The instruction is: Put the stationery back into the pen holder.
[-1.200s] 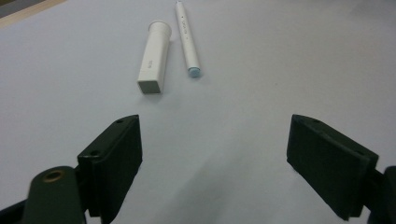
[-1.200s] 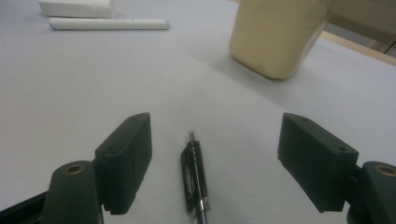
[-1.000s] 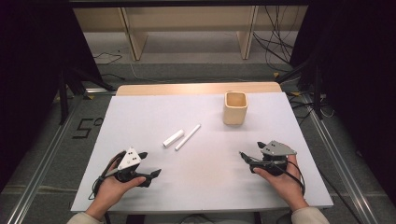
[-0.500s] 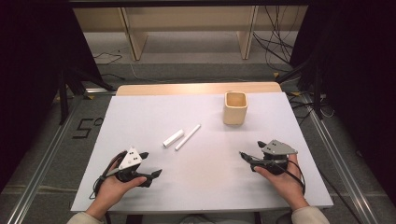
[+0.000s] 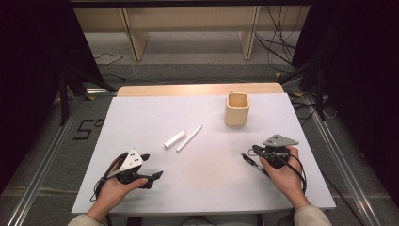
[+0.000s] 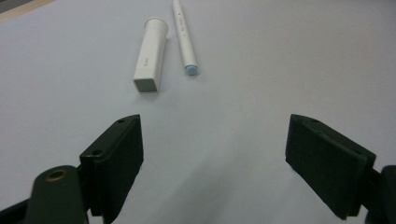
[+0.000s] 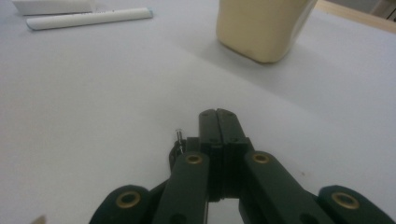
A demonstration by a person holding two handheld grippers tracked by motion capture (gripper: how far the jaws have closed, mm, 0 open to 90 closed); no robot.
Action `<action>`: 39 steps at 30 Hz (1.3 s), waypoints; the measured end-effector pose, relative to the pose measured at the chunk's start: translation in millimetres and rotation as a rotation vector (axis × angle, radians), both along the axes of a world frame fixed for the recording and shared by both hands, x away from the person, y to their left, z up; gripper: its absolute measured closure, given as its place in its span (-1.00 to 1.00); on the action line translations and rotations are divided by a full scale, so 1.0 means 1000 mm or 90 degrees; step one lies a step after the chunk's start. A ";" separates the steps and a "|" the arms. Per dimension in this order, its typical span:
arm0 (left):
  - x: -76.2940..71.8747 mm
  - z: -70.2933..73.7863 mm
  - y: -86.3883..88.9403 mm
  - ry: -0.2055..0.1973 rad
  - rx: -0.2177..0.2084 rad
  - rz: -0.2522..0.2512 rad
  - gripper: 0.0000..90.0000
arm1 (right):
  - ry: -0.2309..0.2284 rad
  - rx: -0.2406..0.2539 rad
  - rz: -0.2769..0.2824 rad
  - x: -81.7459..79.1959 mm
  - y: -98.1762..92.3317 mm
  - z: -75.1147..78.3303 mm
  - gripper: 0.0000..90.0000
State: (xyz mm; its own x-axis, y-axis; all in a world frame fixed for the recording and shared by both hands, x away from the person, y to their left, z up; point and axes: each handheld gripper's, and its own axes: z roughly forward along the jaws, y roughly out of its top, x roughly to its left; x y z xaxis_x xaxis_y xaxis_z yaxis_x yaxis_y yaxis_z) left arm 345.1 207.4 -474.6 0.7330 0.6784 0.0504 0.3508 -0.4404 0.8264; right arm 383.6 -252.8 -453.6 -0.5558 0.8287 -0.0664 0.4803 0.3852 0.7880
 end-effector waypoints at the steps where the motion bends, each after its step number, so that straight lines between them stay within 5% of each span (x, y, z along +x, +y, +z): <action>1: 0.000 0.000 0.000 0.000 0.002 -0.002 -0.57 | 0.017 -0.010 -0.003 0.004 0.001 -0.002 1.00; 7: 0.000 0.000 0.000 0.001 -0.001 0.000 -0.56 | 0.059 -0.015 -0.016 0.012 0.000 -0.003 1.00; 18: 0.001 -0.001 0.000 0.003 0.002 -0.001 -0.55 | 0.089 -0.024 -0.019 0.036 0.021 -0.002 1.00; 33: 0.002 -0.002 0.000 0.005 -0.001 -0.001 -0.55 | 0.130 -0.077 0.013 0.035 0.012 0.009 1.00; 39: 0.003 -0.002 -0.001 0.006 0.002 -0.001 -0.55 | 0.159 -0.068 0.005 0.041 0.021 0.006 1.00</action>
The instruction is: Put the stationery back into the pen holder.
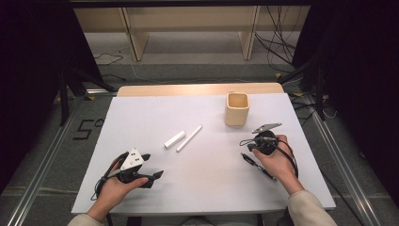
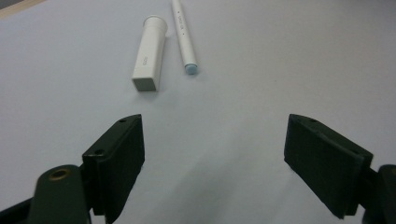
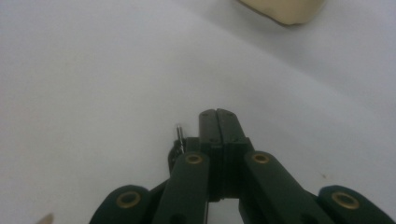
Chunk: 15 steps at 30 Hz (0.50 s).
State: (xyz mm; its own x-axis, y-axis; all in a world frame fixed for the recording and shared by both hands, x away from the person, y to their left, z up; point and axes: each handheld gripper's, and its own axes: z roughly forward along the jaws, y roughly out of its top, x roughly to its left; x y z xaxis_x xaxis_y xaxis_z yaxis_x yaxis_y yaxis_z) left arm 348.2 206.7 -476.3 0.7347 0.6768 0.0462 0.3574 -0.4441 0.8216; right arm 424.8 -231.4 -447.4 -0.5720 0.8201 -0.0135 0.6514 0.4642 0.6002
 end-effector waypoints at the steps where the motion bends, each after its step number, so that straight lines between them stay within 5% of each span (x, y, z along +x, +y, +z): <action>1: 0.000 0.000 0.000 0.000 0.000 0.000 -0.55 | 0.001 -0.001 0.005 0.002 0.003 -0.001 1.00; 15: 0.000 0.000 0.000 0.000 -0.001 -0.002 -0.54 | 0.040 -0.060 0.014 0.023 0.033 -0.018 1.00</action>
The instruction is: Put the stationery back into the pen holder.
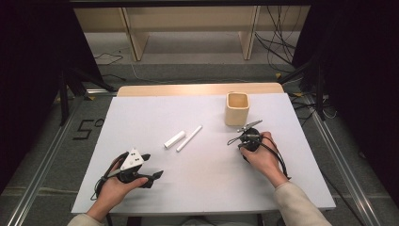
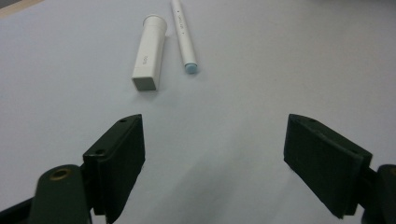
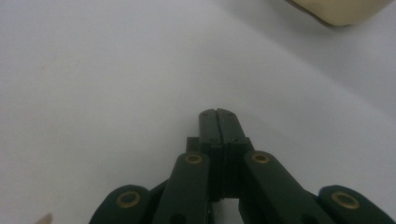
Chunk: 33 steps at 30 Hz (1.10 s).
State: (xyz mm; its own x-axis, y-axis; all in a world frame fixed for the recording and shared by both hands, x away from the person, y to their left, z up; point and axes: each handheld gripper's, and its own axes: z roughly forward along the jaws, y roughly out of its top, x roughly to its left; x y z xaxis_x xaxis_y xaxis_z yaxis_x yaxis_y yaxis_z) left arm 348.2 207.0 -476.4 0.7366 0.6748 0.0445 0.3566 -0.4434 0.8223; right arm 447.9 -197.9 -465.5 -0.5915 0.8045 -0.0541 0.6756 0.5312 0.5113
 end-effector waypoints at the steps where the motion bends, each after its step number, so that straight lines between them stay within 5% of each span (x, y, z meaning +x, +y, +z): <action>1: 0.000 0.000 0.000 0.000 0.000 0.000 -0.54 | -0.001 -0.002 0.000 0.000 0.000 -0.001 1.00; 33: -0.001 0.000 0.001 -0.002 0.004 -0.002 -0.54 | 0.018 -0.017 0.028 -0.009 0.007 -0.002 1.00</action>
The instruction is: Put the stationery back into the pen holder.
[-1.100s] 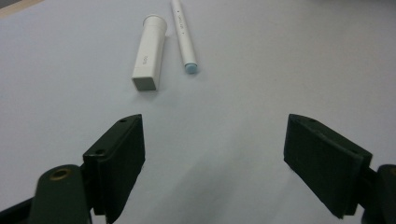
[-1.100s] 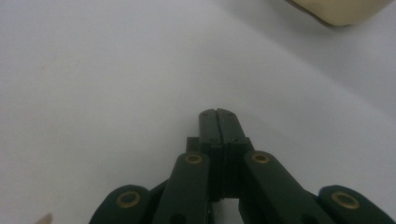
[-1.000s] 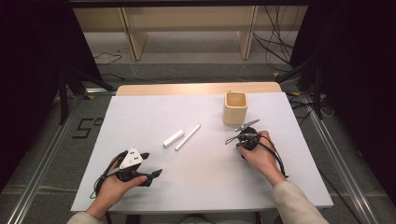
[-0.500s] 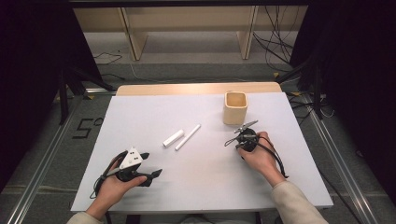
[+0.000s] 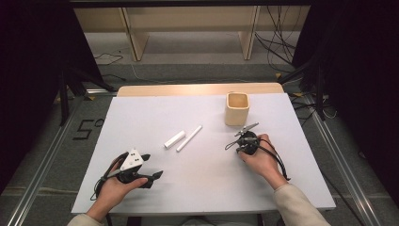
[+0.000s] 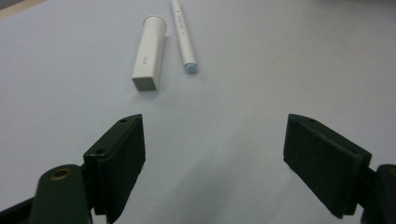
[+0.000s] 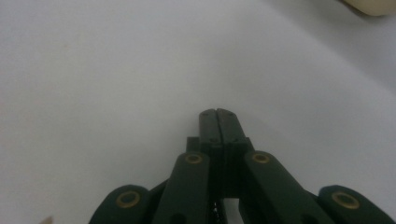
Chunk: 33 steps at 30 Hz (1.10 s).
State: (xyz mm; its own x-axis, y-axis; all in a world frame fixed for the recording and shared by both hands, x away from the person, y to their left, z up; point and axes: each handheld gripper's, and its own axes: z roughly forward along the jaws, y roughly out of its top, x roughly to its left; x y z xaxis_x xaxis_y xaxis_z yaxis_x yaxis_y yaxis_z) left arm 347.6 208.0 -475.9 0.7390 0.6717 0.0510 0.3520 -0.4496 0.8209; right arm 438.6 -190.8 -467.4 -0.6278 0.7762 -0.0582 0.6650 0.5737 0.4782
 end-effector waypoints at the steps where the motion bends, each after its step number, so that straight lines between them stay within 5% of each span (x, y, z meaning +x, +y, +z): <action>1: 0.000 0.000 0.000 0.000 0.000 0.000 -0.54 | 0.000 0.000 0.000 -0.001 0.001 0.000 1.00; 33: -0.001 0.000 0.002 0.001 -0.001 0.004 -0.53 | 0.043 0.021 0.039 -0.055 0.002 0.001 1.00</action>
